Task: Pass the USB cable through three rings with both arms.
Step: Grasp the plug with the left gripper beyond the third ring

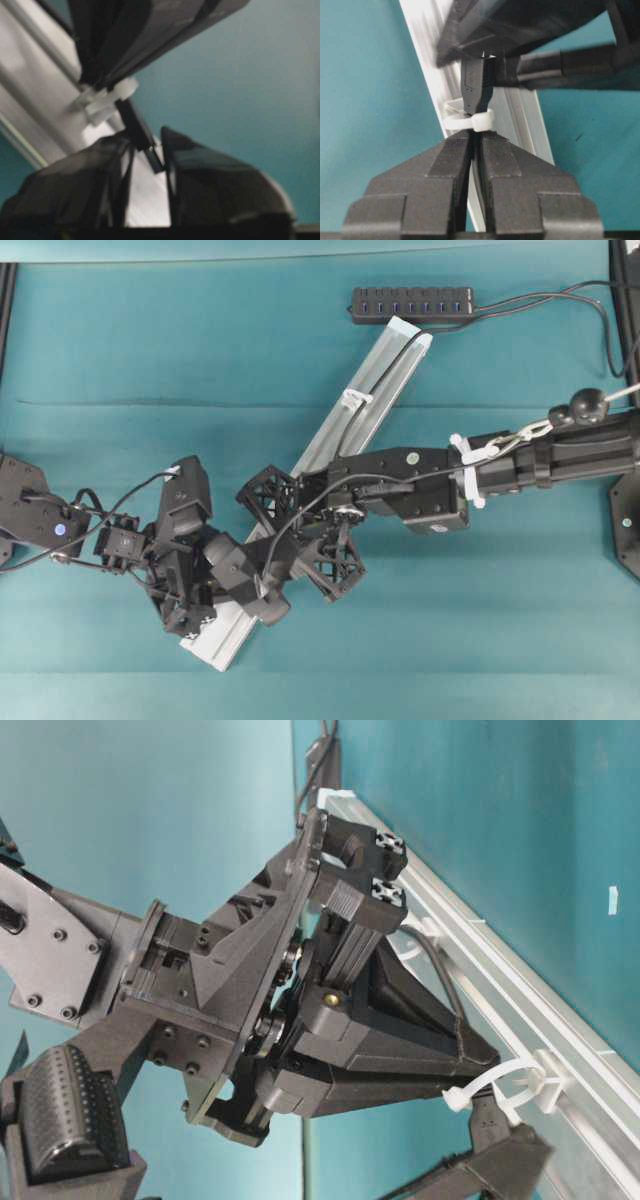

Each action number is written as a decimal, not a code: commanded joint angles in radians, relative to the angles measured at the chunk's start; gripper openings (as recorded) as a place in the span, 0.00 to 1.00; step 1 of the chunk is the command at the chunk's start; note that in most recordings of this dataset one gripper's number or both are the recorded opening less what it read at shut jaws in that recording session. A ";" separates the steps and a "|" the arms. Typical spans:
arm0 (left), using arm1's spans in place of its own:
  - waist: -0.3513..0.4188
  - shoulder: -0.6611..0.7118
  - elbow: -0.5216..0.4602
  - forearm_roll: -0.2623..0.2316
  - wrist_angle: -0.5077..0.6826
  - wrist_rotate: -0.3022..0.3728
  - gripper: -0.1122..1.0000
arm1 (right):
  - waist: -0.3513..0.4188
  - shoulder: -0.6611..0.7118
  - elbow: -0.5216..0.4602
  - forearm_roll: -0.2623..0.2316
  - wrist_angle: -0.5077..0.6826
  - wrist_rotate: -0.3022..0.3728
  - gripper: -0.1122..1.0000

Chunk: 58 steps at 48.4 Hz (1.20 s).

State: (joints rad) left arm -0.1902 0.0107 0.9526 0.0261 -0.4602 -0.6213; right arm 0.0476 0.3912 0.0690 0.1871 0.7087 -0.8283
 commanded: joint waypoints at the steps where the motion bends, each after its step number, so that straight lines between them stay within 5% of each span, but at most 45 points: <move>1: 0.002 -0.018 -0.011 0.002 -0.009 0.008 0.24 | -0.003 0.000 -0.003 0.002 -0.003 0.012 0.17; 39: 0.002 -0.018 -0.002 0.002 -0.008 0.005 0.23 | 0.003 -0.002 -0.002 0.003 0.026 0.023 0.19; 43: 0.000 -0.018 -0.002 0.002 -0.008 0.003 0.21 | 0.000 -0.003 -0.002 0.002 0.041 0.035 0.32; 53: -0.031 -0.028 0.011 0.002 0.003 -0.064 0.20 | -0.009 -0.025 0.003 -0.014 0.048 0.089 0.84; 58: -0.052 -0.029 0.025 0.002 0.005 -0.095 0.20 | -0.021 -0.037 0.006 -0.037 0.046 0.127 0.94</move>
State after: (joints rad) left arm -0.2224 -0.0015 0.9756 0.0261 -0.4525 -0.7041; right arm 0.0368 0.3712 0.0782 0.1626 0.7593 -0.7302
